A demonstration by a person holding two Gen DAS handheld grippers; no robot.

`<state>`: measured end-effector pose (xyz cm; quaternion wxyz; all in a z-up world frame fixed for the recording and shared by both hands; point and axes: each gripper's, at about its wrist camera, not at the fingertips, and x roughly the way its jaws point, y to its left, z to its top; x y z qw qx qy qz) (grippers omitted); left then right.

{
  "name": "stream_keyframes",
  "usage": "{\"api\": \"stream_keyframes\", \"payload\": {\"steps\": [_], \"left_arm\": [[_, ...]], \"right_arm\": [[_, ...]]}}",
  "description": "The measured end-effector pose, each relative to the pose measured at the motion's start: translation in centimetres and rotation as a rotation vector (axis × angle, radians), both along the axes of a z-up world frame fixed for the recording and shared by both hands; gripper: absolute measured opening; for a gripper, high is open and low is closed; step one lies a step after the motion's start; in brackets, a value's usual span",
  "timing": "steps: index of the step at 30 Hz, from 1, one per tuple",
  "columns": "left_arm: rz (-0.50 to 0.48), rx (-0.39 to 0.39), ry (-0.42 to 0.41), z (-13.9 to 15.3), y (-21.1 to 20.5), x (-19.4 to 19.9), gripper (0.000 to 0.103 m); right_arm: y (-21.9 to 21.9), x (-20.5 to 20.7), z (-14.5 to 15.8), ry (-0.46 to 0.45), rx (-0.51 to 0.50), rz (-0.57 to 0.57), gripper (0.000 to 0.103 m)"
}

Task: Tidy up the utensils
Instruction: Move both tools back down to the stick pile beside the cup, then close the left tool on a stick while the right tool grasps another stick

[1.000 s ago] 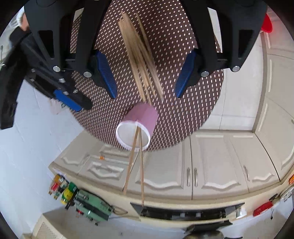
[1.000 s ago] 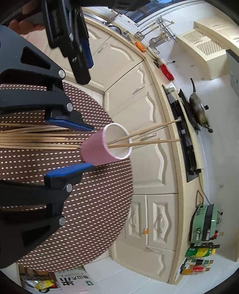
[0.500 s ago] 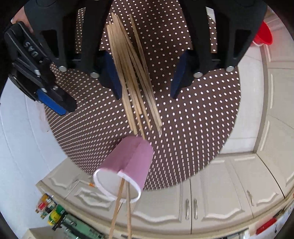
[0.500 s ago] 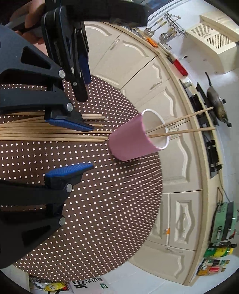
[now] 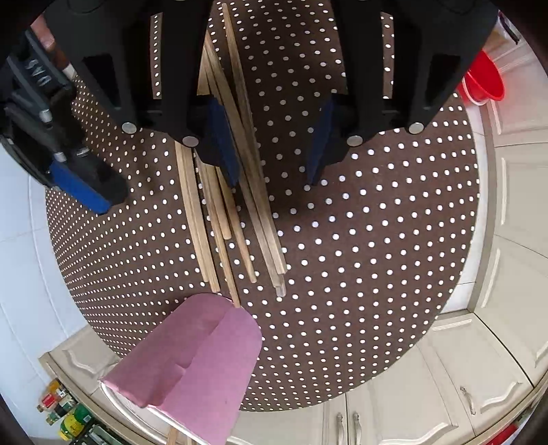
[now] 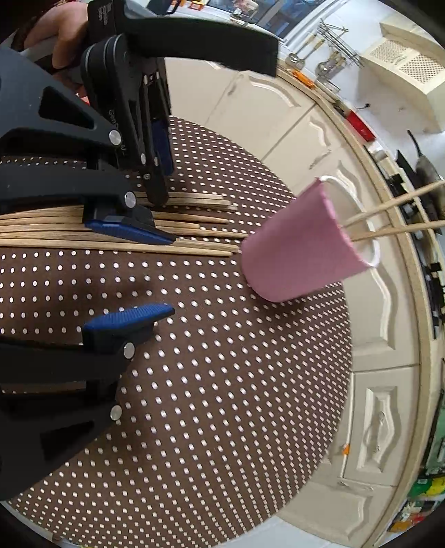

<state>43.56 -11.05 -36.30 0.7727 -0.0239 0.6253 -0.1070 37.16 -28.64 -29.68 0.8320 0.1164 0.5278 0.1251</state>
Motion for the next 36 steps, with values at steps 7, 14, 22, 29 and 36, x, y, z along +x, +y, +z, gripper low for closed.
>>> {"api": "stream_keyframes", "payload": {"steps": [7, 14, 22, 29, 36], "left_arm": [[0.007, 0.002, 0.007, -0.2, 0.5, -0.5, 0.042], [0.033, -0.014, 0.019, -0.1, 2.0, -1.0, 0.042], [0.062, -0.056, 0.033, -0.1, 3.9, -1.2, 0.031], [0.113, -0.09, 0.016, 0.6, 5.9, -1.9, 0.028], [0.111, -0.05, 0.015, 0.5, 5.8, -1.6, 0.028]], "right_arm": [[0.4, -0.1, -0.9, 0.035, 0.027, 0.037, 0.034], [0.9, 0.4, -1.5, 0.08, 0.037, 0.054, 0.034], [1.7, 0.9, -1.8, 0.111, 0.035, 0.054, 0.034], [2.1, 1.4, -1.9, 0.117, 0.035, 0.058, 0.034], [2.9, 1.9, -1.9, 0.118, 0.028, 0.066, 0.034]]}}
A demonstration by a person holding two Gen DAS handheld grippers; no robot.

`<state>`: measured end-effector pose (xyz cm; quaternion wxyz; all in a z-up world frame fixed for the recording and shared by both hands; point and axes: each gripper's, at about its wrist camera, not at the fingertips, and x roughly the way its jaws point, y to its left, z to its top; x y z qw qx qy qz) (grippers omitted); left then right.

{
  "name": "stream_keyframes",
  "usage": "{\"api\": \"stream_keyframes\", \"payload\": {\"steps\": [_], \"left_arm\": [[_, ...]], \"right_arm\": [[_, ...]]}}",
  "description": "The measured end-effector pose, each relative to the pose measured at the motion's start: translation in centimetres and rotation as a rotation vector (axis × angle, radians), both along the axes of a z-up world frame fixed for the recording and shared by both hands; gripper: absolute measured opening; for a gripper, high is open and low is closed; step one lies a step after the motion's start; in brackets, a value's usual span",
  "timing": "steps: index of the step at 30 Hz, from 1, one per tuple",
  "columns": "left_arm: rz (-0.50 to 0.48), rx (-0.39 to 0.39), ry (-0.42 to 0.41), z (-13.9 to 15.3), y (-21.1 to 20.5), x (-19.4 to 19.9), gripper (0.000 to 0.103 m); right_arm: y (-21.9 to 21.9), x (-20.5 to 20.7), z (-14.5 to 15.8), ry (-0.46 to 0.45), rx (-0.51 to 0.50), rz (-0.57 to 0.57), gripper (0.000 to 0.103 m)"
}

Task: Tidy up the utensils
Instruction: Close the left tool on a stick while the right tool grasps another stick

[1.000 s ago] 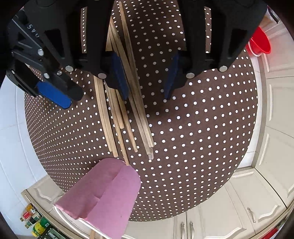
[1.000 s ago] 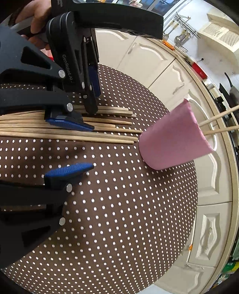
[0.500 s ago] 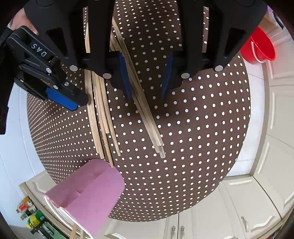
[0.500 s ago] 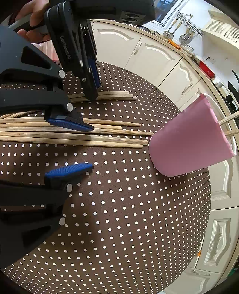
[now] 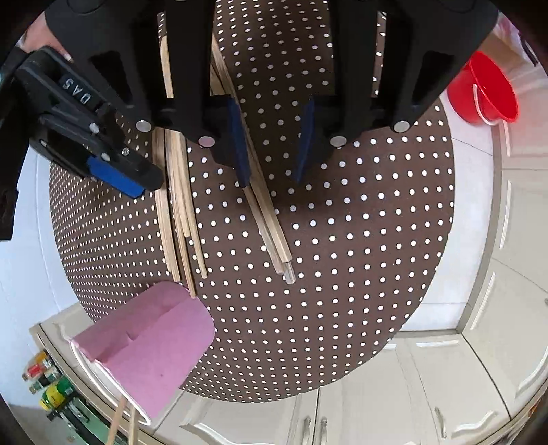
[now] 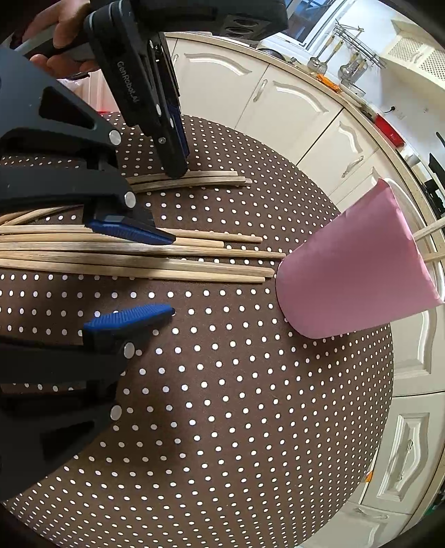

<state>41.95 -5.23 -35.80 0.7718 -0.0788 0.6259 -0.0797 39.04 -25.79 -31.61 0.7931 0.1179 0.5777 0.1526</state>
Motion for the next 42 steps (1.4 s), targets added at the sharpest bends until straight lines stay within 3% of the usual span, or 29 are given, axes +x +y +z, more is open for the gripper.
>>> {"api": "stream_keyframes", "payload": {"steps": [4, 11, 22, 29, 42], "left_arm": [[-0.001, 0.012, 0.005, -0.3, -0.4, 0.7, 0.027], [0.005, -0.041, 0.007, 0.2, -0.1, 1.6, 0.007], [0.043, -0.065, 0.043, -0.4, 1.9, 2.1, 0.01], [0.042, -0.024, 0.063, -1.0, 1.1, 4.0, 0.014], [-0.036, 0.033, 0.026, -1.1, 0.5, 3.8, 0.009]], "right_arm": [[0.2, 0.2, -0.1, 0.006, -0.002, 0.001, 0.034], [0.3, 1.4, -0.2, 0.021, 0.018, 0.015, 0.034], [0.7, 2.8, -0.2, 0.046, -0.016, 0.037, 0.034], [1.1, 4.0, -0.2, 0.078, -0.01, 0.015, 0.031], [3.5, 5.8, 0.3, 0.119, -0.145, 0.081, 0.025]]}}
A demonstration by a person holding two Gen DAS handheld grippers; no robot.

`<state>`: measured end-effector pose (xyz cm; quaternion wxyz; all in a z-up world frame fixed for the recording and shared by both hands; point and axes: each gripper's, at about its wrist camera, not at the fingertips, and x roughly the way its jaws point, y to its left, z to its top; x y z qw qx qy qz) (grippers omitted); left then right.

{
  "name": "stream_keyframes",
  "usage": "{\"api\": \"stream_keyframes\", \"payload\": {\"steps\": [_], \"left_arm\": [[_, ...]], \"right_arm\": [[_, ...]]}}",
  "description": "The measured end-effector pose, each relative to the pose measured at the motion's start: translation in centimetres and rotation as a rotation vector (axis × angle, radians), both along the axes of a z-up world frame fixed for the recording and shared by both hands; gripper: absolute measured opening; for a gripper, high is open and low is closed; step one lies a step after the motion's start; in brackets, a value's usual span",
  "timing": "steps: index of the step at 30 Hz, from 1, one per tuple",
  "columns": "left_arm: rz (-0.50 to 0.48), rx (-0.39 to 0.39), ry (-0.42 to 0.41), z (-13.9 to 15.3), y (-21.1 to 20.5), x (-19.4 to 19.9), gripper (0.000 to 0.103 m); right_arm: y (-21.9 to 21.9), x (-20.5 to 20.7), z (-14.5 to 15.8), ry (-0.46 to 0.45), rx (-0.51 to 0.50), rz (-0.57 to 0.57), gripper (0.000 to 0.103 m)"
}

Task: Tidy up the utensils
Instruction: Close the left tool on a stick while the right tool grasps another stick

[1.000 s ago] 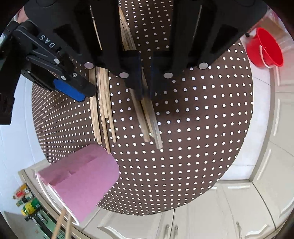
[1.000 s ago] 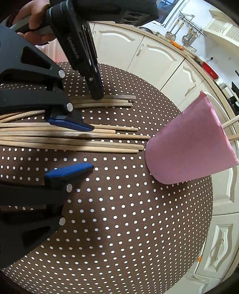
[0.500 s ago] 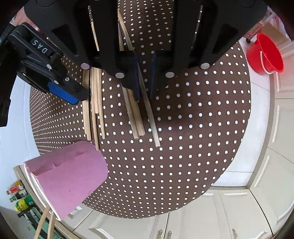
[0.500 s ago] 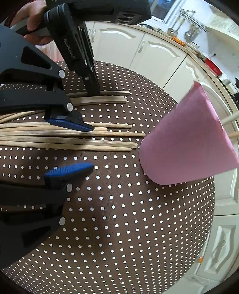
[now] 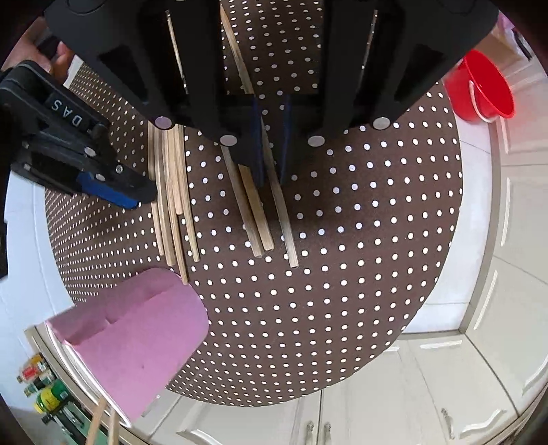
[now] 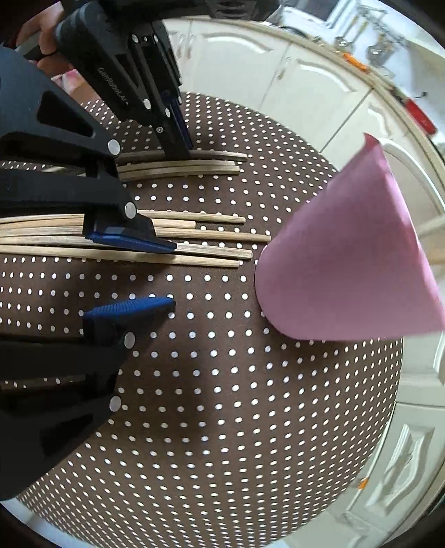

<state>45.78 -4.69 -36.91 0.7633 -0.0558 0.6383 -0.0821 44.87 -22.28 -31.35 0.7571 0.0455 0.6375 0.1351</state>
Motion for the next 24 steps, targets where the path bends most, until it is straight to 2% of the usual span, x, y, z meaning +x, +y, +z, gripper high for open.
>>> {"api": "stream_keyframes", "payload": {"steps": [4, 8, 13, 18, 21, 22, 24], "left_arm": [[-0.013, 0.014, 0.003, -0.2, -1.5, -0.5, 0.009], [-0.031, 0.041, -0.003, 0.0, -2.1, -0.8, 0.009], [-0.034, 0.014, 0.003, 0.0, -1.7, -1.6, 0.009], [-0.012, 0.016, -0.003, -0.1, -1.9, -1.8, 0.009], [-0.001, 0.008, 0.001, -0.1, -1.9, -1.9, 0.008], [0.003, 0.003, 0.002, -0.1, -1.9, -1.9, 0.006], [0.012, -0.011, 0.005, 0.0, -1.7, -2.0, 0.006]], "right_arm": [[0.8, 1.0, 0.0, 0.019, -0.001, -0.004, 0.025], [2.1, 2.3, 0.1, 0.053, -0.03, 0.041, 0.024], [2.1, 3.5, -0.2, 0.133, -0.042, 0.097, 0.022], [4.0, 3.2, -0.5, 0.108, -0.117, 0.121, 0.024], [5.0, 3.3, -0.5, 0.07, -0.18, 0.143, 0.013], [5.0, 3.3, -0.5, 0.069, -0.178, 0.137, 0.008], [4.0, 3.3, -0.9, 0.07, -0.136, 0.11, 0.006]]}}
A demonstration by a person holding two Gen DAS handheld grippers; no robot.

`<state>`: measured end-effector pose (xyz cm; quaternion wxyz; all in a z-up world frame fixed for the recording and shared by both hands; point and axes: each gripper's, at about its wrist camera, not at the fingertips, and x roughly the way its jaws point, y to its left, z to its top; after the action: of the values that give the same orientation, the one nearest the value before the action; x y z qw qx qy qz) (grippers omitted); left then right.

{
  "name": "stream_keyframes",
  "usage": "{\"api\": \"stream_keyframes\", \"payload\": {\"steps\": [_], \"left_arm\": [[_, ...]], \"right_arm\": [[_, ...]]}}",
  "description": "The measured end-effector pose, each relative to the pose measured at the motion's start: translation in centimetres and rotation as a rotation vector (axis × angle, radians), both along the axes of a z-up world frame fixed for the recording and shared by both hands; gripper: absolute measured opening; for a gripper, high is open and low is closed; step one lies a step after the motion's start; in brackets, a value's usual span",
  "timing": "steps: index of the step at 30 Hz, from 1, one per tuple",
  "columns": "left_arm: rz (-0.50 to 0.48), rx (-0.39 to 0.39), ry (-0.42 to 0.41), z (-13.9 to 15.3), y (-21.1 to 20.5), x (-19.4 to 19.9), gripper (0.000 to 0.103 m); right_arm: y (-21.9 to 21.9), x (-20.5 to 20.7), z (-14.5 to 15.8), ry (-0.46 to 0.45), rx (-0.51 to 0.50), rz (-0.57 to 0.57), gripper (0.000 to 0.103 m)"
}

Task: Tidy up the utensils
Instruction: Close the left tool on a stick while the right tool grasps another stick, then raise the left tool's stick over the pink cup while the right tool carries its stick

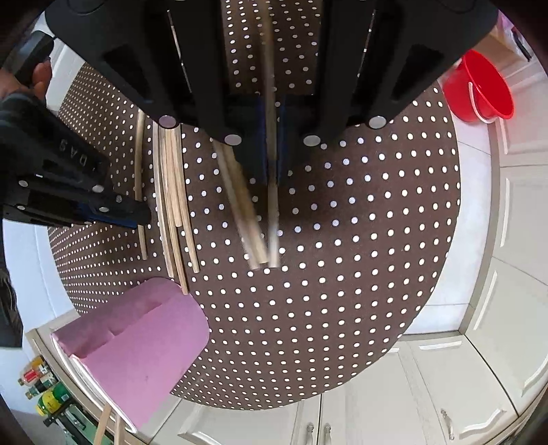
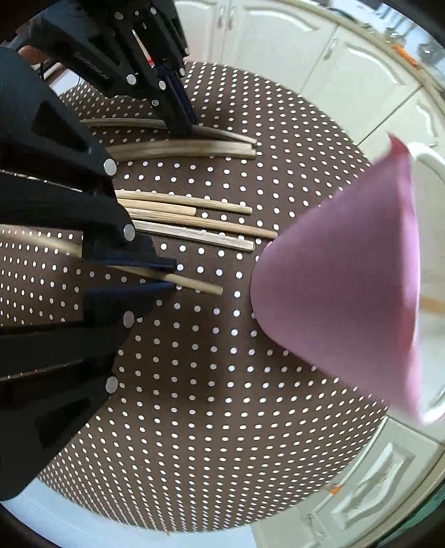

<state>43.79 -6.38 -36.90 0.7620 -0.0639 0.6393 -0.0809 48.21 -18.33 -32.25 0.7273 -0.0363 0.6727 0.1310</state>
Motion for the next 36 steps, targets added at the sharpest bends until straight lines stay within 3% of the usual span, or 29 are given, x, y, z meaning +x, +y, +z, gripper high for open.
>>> {"api": "stream_keyframes", "payload": {"steps": [6, 9, 14, 23, 32, 36], "left_arm": [[0.02, -0.055, -0.01, 1.1, 0.7, 0.1, 0.006], [0.015, -0.1, -0.049, 3.2, 0.9, 0.1, 0.006], [-0.039, -0.155, -0.157, 8.5, 0.5, 0.2, 0.006], [-0.139, -0.228, -0.341, 17.4, 0.0, -0.3, 0.006], [-0.151, -0.235, -0.53, 24.3, -0.8, -1.1, 0.006], [-0.13, -0.251, -0.575, 26.1, -0.7, -0.6, 0.006]], "right_arm": [[-2.5, -1.6, 0.8, -0.036, 0.125, -0.079, 0.005], [-3.7, -2.6, 3.0, -0.11, 0.224, -0.141, 0.005], [-5.8, -4.6, 6.7, -0.273, 0.307, -0.225, 0.005], [-8.3, -8.9, 15.3, -0.584, 0.329, -0.311, 0.004], [-8.7, -10.1, 20.8, -0.714, 0.31, -0.292, 0.004], [-8.9, -10.0, 23.1, -0.762, 0.303, -0.275, 0.004]]}}
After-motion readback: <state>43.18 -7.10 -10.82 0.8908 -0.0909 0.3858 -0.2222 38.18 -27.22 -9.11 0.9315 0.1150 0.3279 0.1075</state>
